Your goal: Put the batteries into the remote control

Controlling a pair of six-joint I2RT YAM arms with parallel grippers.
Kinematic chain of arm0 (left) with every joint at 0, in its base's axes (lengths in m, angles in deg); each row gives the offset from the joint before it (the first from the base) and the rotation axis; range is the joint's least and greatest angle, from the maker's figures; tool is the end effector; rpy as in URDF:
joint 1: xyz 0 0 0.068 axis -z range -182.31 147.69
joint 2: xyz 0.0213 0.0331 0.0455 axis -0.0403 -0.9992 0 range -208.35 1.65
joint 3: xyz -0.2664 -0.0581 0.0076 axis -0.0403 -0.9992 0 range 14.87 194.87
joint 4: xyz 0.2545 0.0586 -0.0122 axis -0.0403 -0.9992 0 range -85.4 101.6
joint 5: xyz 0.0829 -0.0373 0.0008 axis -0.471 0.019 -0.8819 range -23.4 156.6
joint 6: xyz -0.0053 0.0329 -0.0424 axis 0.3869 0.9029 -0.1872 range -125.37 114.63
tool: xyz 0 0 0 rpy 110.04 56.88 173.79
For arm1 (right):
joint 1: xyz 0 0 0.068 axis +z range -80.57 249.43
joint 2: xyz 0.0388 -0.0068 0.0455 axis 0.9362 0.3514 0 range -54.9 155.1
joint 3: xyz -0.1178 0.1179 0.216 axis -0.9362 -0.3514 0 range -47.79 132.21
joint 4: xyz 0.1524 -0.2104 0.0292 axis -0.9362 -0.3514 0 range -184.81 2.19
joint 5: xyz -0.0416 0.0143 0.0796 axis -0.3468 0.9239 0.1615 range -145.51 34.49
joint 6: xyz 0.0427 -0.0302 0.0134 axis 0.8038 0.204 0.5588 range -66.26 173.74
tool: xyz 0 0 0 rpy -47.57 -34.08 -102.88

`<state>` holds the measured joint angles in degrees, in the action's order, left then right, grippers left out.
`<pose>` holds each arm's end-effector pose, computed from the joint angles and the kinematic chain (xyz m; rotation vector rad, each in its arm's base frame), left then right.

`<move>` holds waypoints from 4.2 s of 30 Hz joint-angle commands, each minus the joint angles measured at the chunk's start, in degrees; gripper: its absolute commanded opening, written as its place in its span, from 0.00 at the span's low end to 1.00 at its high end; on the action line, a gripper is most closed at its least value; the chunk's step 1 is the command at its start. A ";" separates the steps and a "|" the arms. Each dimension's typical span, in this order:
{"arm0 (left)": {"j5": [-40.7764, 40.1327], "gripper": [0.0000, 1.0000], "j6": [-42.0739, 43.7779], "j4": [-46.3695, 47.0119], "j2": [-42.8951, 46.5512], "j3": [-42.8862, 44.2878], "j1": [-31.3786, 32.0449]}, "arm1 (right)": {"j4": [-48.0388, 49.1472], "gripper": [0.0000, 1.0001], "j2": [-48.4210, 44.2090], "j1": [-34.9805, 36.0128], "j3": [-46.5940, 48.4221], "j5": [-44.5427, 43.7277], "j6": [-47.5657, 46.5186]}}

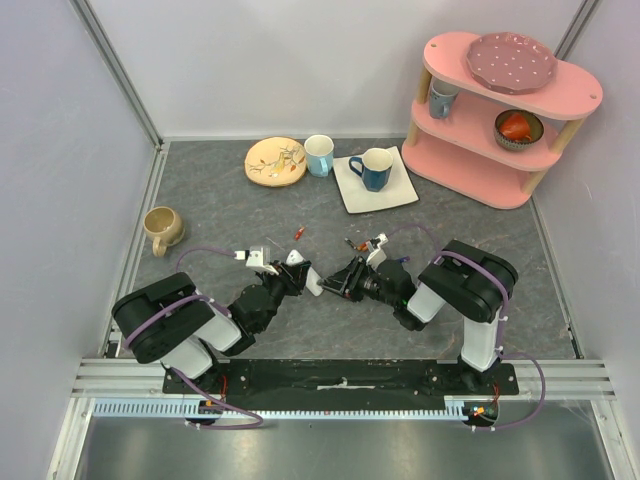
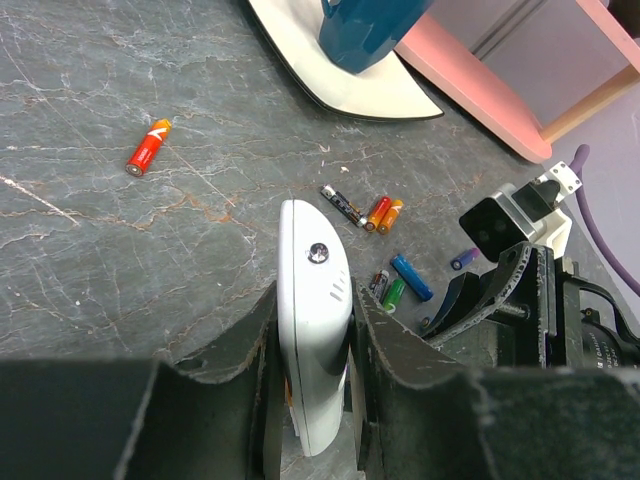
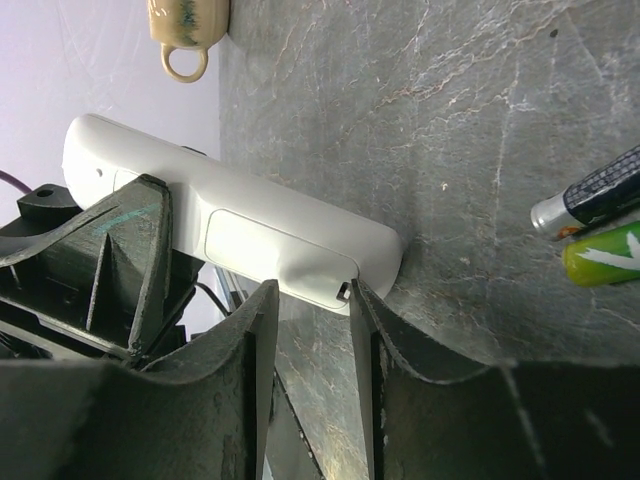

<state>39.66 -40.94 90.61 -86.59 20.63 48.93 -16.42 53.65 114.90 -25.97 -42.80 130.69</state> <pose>0.1433 -0.1528 0.1358 -0.1427 1.6763 -0.7757 0.1928 0.2070 0.0938 0.4157 2.1619 1.5839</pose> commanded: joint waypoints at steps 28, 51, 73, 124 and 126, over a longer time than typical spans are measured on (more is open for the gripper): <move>-0.66 0.02 1.82 16.36 -2.02 -0.75 1.05 | 0.68 0.30 -2.99 0.14 2.26 1.18 -1.80; -1.45 0.02 2.61 16.27 -3.25 -0.75 1.23 | -2.66 0.30 -6.86 0.14 1.82 1.18 -3.65; -1.10 0.02 0.42 16.18 -2.19 -1.36 1.32 | -4.34 0.30 -8.09 0.05 -0.20 0.30 -5.58; 3.02 0.02 -8.28 -14.79 16.69 0.48 0.70 | -55.42 0.72 -38.01 0.58 7.27 -9.42 -33.25; 5.66 0.02 -10.47 -18.96 18.54 1.36 0.61 | -61.61 0.72 -41.65 0.58 9.19 -10.86 -39.29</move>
<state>41.74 -45.49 79.94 -72.26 19.17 49.85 -59.02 21.19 115.10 -21.01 -46.63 106.40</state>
